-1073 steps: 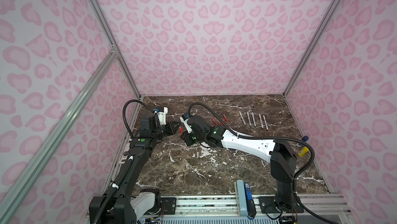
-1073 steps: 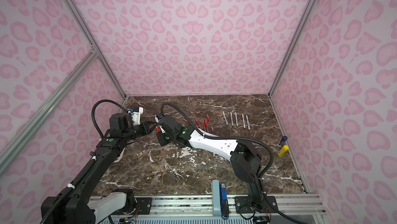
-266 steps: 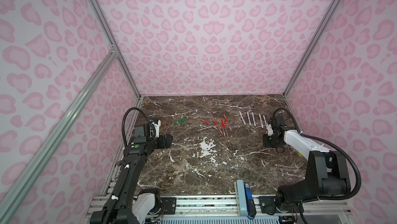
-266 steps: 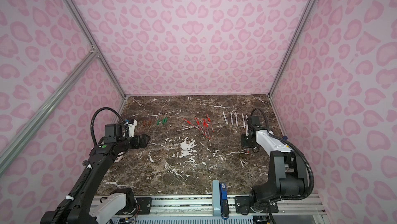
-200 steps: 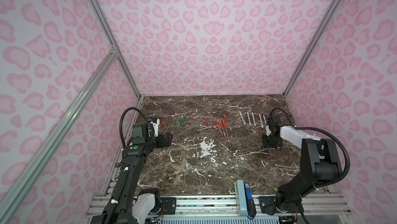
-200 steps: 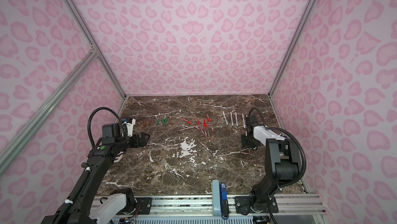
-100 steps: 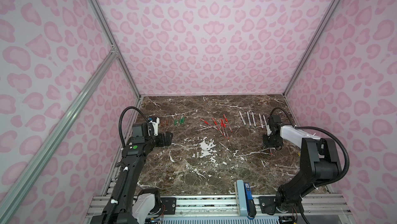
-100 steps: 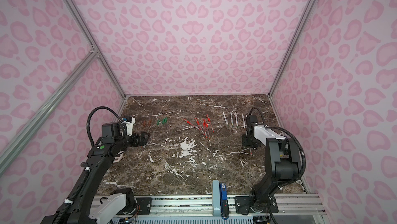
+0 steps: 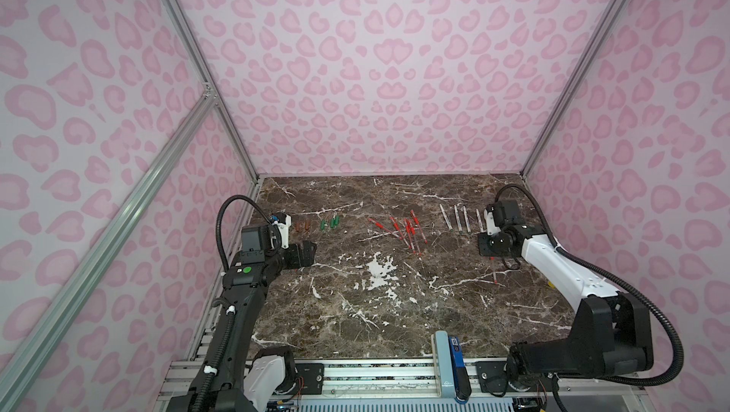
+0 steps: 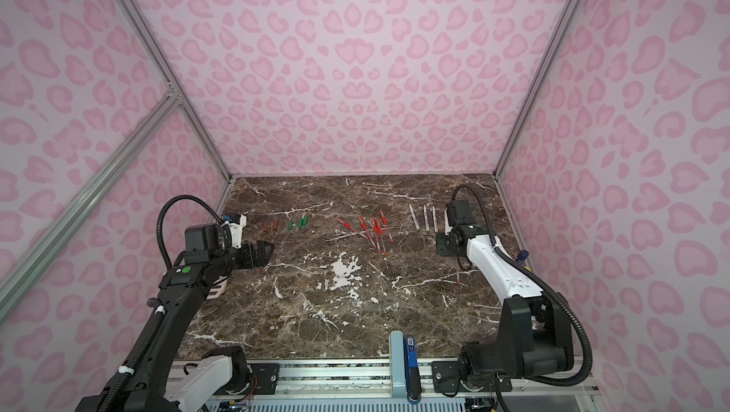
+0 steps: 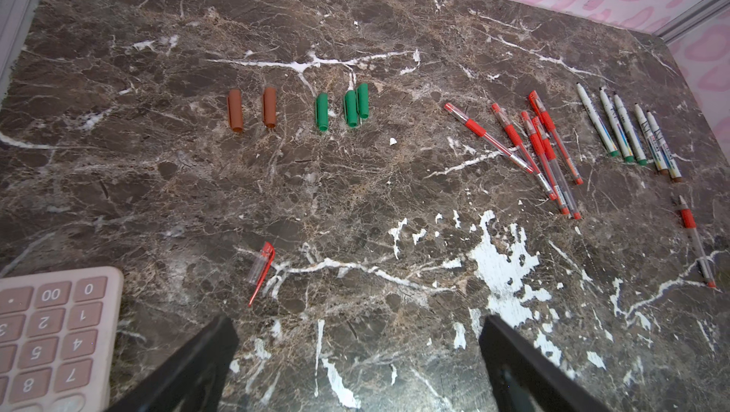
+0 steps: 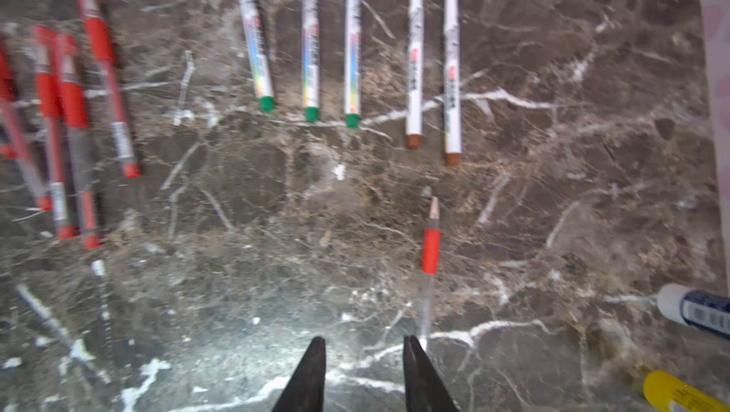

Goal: Open the pen caps
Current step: 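Move the right gripper over the red pen cluster and grasp a red pen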

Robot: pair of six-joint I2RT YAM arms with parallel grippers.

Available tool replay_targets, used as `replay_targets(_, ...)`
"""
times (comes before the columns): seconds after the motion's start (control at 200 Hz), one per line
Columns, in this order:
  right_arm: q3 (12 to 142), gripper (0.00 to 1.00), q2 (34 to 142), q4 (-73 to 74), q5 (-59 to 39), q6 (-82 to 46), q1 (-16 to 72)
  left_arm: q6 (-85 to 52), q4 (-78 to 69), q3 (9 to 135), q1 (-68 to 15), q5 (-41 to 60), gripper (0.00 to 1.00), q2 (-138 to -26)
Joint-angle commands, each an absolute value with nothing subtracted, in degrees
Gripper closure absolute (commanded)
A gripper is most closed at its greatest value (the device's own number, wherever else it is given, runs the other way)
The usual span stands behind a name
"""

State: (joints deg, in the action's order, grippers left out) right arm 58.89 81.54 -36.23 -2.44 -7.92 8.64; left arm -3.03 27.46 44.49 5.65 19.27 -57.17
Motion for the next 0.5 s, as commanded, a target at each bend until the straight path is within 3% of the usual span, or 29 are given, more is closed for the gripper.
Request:
replay_targets(0.0, 62.14, 0.64, 83.93, -35.11, -4.24, -9.33, 13.7, -3.58, 26.59, 45.06, 5.71, 20.09, 0.0, -56.81)
replay_targets(0.24, 79.3, 0.64, 100.79, -37.34, -3.17, -6.94, 25.12, -3.51, 27.2, 45.23, 5.74, 20.27, 0.01, -56.19)
replay_targets(0.495, 103.11, 0.64, 120.38, -44.63, -5.62, -2.82, 30.35, -3.14, 27.38, 45.01, 5.72, 20.64, 0.01, -55.2)
